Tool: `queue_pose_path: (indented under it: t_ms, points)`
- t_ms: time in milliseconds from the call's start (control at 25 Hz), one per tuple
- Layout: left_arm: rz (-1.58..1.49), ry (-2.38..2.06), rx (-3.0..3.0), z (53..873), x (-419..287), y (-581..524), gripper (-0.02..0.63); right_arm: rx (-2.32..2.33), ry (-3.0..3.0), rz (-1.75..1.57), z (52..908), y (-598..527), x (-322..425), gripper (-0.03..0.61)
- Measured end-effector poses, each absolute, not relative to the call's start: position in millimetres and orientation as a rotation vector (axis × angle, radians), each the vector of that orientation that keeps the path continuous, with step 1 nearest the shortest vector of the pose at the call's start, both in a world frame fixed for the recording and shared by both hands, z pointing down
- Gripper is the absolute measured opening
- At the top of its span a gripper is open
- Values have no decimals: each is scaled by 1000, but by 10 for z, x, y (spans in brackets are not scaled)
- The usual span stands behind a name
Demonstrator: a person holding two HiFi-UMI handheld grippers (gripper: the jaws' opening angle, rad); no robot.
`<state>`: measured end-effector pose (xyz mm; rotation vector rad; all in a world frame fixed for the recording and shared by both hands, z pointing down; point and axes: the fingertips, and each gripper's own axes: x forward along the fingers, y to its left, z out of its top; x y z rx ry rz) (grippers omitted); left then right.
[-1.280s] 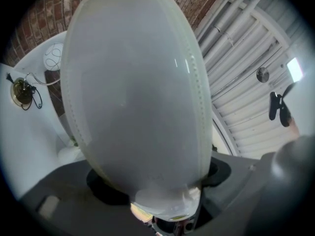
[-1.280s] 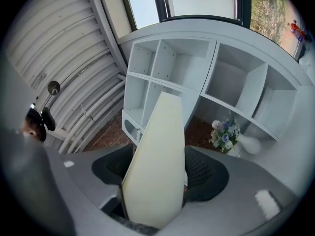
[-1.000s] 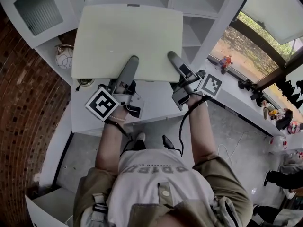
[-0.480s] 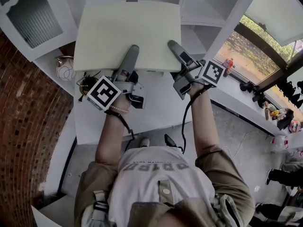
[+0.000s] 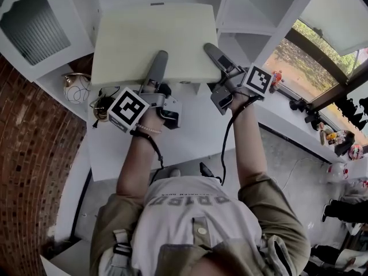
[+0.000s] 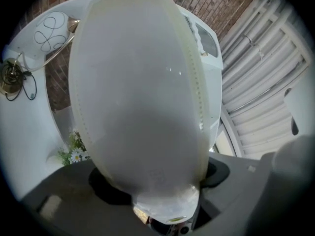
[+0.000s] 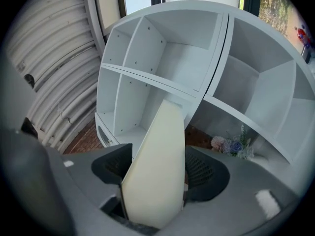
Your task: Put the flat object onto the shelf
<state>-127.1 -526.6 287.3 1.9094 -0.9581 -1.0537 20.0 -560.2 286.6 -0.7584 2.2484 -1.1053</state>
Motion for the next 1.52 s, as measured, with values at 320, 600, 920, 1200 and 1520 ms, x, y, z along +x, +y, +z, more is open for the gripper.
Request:
queue_pose_path:
  t_ms: [320,600,920,1200,1520]
  points:
    - [-1169,-948,1799,2806,-1307,-5372,350,-810,2200,-1072,2839,-5695,362,401]
    - [-1213,-944,1745,2758,-1289,-5449,348,-700,2126,-1052,2929,-5235,518,472]
    - [-1115,-979,1815,2781,-1270,-5481,349,-468,2275,-1065,3036,-4941,-183,344]
    - [-1035,-943,1911,2790,-1285,-5519,371,-451,2203,-1116,3069,-5054,-420,305]
    - [-872,-804,2221,2721,-1045,-5329,434,-525,2016,-1100,2968,-5176,-257,295]
